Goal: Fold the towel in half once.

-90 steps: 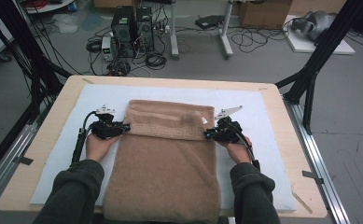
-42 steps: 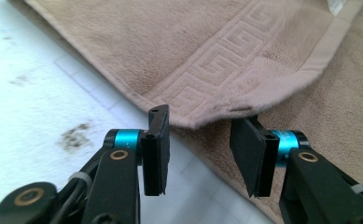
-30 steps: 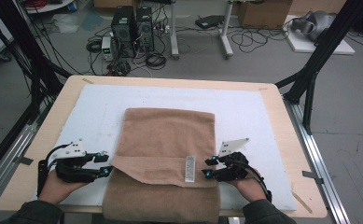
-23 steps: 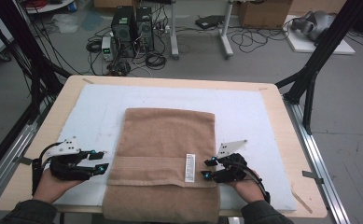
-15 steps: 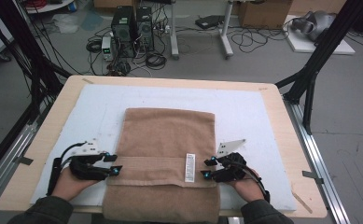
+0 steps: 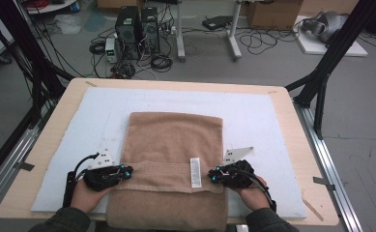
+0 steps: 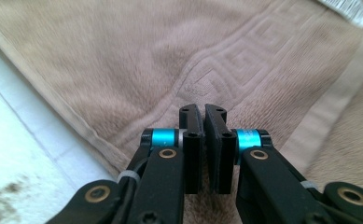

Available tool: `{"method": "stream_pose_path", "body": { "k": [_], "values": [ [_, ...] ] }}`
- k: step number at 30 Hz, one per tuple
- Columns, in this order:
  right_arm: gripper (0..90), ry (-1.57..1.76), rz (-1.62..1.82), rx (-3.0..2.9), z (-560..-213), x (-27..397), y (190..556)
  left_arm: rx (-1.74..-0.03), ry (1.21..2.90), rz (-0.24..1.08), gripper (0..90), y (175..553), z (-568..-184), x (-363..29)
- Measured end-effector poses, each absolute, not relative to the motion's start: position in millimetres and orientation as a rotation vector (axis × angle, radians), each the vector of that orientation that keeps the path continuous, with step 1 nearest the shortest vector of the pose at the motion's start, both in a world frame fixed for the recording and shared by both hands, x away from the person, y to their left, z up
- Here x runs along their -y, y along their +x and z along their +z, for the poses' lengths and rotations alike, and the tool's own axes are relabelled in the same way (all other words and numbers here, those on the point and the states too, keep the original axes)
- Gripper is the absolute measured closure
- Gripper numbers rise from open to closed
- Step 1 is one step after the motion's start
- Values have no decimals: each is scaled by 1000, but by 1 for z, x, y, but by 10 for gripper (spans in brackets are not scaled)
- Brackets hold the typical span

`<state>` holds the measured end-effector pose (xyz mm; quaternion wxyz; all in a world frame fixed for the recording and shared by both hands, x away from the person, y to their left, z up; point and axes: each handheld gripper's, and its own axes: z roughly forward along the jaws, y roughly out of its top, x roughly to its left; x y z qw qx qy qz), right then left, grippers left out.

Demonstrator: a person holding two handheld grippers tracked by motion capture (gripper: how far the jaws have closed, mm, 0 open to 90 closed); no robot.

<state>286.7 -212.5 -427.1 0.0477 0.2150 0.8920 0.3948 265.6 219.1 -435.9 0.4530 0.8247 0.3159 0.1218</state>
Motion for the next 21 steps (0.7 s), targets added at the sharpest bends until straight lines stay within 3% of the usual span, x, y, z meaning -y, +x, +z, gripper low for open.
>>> {"method": "stream_pose_path", "body": {
  "k": [12, 16, 19, 21],
  "values": [
    [810, 571, 1284, -2691, -393, 216, 265, -734, 2000, 276, 832, 245, -411, -234],
    [752, 625, 1229, -2747, -407, 214, 275, -771, 2047, 208, 675, 250, -427, -230],
    [753, 650, 1223, -2778, -419, 213, 274, -770, 2081, 189, 673, 249, -439, -227],
    [775, 649, 1198, -2790, -425, 211, 275, -774, 2106, 193, 718, 250, -445, -224]
  ]
}}
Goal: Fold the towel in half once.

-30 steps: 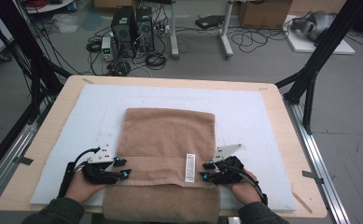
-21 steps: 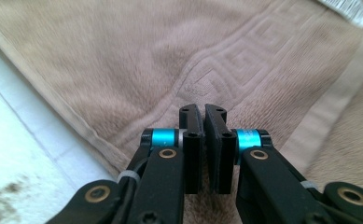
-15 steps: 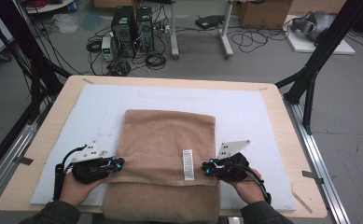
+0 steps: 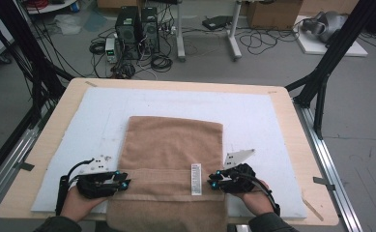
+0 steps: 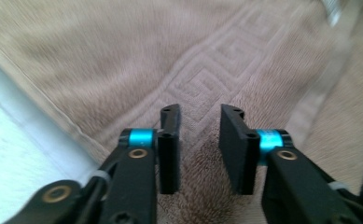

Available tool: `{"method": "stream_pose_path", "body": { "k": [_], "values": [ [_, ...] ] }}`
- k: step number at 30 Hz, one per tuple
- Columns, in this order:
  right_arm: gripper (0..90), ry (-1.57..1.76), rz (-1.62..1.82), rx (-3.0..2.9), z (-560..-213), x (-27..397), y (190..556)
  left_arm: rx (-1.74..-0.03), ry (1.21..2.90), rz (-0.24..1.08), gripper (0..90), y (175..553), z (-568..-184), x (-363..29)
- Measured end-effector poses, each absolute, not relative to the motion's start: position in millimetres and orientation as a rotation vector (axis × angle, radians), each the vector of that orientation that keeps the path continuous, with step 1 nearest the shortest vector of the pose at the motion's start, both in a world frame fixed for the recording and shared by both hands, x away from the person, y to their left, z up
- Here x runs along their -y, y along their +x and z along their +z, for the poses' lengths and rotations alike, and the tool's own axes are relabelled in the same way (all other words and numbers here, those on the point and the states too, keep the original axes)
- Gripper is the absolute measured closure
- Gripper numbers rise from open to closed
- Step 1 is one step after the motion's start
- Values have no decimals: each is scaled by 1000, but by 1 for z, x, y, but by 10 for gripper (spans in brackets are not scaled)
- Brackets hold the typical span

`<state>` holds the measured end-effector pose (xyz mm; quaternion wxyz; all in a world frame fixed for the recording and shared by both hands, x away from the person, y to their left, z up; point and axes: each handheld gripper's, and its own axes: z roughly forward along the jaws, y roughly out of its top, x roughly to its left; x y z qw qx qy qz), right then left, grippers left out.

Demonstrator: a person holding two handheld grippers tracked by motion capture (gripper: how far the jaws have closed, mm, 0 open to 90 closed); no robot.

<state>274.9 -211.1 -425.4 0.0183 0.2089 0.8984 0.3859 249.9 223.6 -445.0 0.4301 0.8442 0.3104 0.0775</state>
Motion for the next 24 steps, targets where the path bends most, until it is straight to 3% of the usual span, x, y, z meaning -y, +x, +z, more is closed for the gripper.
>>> {"method": "stream_pose_path", "body": {
  "k": [2, 5, 7, 8, 10, 12, 19, 24],
  "values": [
    [773, 655, 1190, -2813, -429, 211, 277, -774, 2092, 199, 769, 251, -445, -223],
    [578, 681, 1195, -2819, -428, 207, 281, -774, 2097, 199, 764, 253, -446, -220],
    [571, 657, 1169, -2837, -427, 198, 281, -762, 2103, 212, 748, 253, -446, -218],
    [583, 627, 1141, -2830, -428, 193, 280, -761, 2103, 218, 737, 252, -447, -217],
    [698, 609, 1103, -2840, -432, 186, 281, -758, 2108, 232, 745, 251, -446, -215],
    [774, 620, 1114, -2833, -430, 186, 283, -750, 2103, 235, 832, 251, -445, -216],
    [779, 630, 1204, -2804, -414, 193, 286, -748, 2058, 233, 859, 252, -438, -220],
    [698, 659, 1171, -2841, -419, 187, 292, -740, 2085, 212, 837, 253, -439, -218]
  ]
}}
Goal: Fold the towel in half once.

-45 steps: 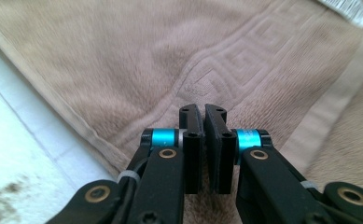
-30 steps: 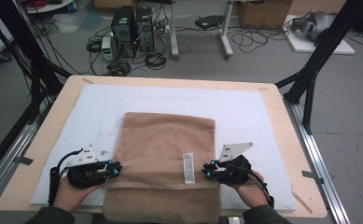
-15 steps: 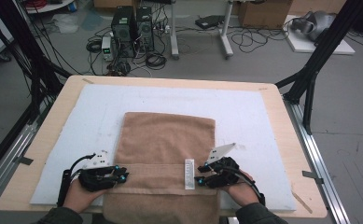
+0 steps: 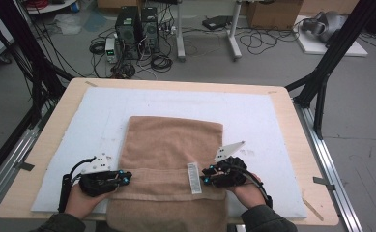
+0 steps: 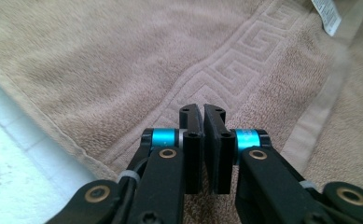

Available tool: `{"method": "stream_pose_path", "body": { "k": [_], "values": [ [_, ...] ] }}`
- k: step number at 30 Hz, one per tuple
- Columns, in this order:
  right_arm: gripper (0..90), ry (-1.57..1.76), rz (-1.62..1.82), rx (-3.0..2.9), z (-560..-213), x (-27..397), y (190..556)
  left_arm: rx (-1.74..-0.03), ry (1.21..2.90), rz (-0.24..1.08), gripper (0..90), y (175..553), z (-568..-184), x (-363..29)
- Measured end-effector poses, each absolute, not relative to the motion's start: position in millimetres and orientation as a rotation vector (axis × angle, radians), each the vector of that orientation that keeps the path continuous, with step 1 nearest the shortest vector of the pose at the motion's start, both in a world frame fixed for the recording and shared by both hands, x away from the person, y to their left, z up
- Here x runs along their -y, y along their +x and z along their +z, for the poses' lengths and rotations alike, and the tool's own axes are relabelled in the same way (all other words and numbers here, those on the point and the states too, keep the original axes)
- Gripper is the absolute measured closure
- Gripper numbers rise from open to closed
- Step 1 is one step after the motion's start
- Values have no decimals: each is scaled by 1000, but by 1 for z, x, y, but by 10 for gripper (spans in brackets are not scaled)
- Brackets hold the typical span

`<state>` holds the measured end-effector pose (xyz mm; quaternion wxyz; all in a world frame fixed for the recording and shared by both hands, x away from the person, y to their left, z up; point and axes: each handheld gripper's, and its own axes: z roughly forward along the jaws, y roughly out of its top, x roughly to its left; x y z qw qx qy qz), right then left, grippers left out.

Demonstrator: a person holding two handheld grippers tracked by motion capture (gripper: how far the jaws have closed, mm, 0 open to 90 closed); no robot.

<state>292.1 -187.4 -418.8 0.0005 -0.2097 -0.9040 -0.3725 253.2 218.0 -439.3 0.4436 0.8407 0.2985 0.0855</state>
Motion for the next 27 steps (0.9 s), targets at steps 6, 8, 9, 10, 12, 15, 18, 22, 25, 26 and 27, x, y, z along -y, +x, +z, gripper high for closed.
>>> {"method": "stream_pose_path", "body": {
  "k": [6, 8, 9, 10, 12, 15, 18, 22, 25, 26, 27],
  "values": [
    [799, -614, -1126, 2893, -427, 179, 291, -743, 2107, 225, 774, 252, -447, -213],
    [812, -619, -1135, 2892, -423, 180, 291, -733, 2110, 238, 837, 252, -445, -214],
    [814, -615, -1157, 2887, -421, 181, 292, -735, 2100, 235, 852, 252, -445, -214],
    [814, -621, -1173, 2883, -417, 182, 291, -739, 2090, 234, 859, 253, -444, -215],
    [820, -617, -1193, 2874, -413, 184, 291, -741, 2073, 231, 866, 253, -441, -216],
    [820, -617, -1238, 2857, -407, 185, 291, -739, 2039, 242, 870, 251, -434, -218],
    [823, -621, -1284, 2847, -400, 187, 291, -731, 2012, 258, 871, 251, -426, -221],
    [689, -623, -1278, 2861, -397, 187, 291, -729, 2021, 241, 867, 253, -424, -223],
    [680, -590, -1235, 2873, -403, 191, 283, -740, 2045, 215, 791, 249, -434, -222],
    [683, -602, -1216, 2873, -406, 194, 279, -741, 2049, 212, 745, 247, -438, -222],
    [694, -596, -1203, 2879, -409, 198, 274, -735, 2061, 206, 734, 245, -441, -222]
  ]
}}
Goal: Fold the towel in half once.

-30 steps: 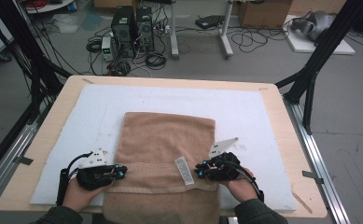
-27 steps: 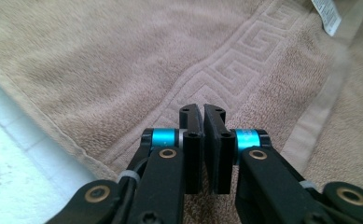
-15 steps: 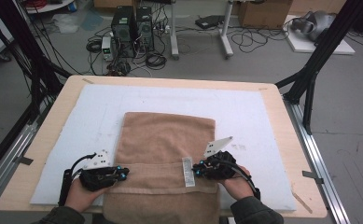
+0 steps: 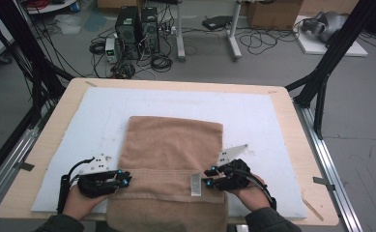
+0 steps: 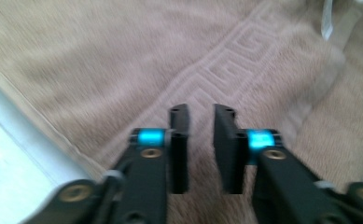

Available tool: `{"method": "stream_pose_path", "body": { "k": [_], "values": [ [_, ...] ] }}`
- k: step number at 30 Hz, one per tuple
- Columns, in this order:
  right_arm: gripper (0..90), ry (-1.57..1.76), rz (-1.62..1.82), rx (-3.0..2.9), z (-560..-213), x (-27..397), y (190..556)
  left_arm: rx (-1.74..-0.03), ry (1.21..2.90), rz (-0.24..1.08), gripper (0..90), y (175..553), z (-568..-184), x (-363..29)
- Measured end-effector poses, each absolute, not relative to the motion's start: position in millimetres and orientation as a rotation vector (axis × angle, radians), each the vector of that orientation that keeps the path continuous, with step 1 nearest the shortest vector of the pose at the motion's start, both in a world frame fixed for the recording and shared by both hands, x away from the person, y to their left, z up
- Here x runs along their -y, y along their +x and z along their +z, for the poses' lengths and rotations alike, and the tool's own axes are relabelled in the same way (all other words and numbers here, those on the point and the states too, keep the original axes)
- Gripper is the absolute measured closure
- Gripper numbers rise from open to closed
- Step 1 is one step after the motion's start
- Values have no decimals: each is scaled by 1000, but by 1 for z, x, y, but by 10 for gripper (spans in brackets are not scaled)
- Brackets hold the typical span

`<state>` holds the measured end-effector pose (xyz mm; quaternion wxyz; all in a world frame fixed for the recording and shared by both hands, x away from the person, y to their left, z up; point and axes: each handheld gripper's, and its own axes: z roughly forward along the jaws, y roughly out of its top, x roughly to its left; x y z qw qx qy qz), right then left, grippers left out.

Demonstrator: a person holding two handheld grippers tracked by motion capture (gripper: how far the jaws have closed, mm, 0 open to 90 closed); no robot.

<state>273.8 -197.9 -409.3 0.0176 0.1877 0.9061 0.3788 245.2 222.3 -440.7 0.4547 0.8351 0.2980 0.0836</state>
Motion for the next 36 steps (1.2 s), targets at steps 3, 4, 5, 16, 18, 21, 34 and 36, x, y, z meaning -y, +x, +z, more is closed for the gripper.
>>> {"method": "stream_pose_path", "body": {
  "k": [3, 4, 5, 16, 18, 21, 34, 36],
  "values": [
    [696, 605, 1101, -2826, -423, 207, 260, -722, 2092, 220, 720, 240, -448, -221],
    [704, 614, 1095, -2825, -429, 209, 257, -723, 2085, 219, 715, 240, -449, -221],
    [721, 636, 1103, -2805, -434, 211, 253, -726, 2081, 217, 713, 240, -449, -220],
    [832, 644, 1204, -2755, -412, 216, 257, -727, 2051, 226, 895, 243, -440, -222],
    [831, 650, 1247, -2741, -407, 219, 259, -729, 2022, 228, 896, 243, -434, -225],
    [751, 660, 1258, -2735, -403, 220, 261, -694, 2041, 202, 890, 243, -431, -226],
    [829, 503, 1094, -2843, -435, 194, 241, -660, 2116, 207, 771, 230, -449, -217],
    [858, 498, 1078, -2850, -433, 193, 242, -664, 2117, 206, 842, 230, -449, -217]
  ]
}}
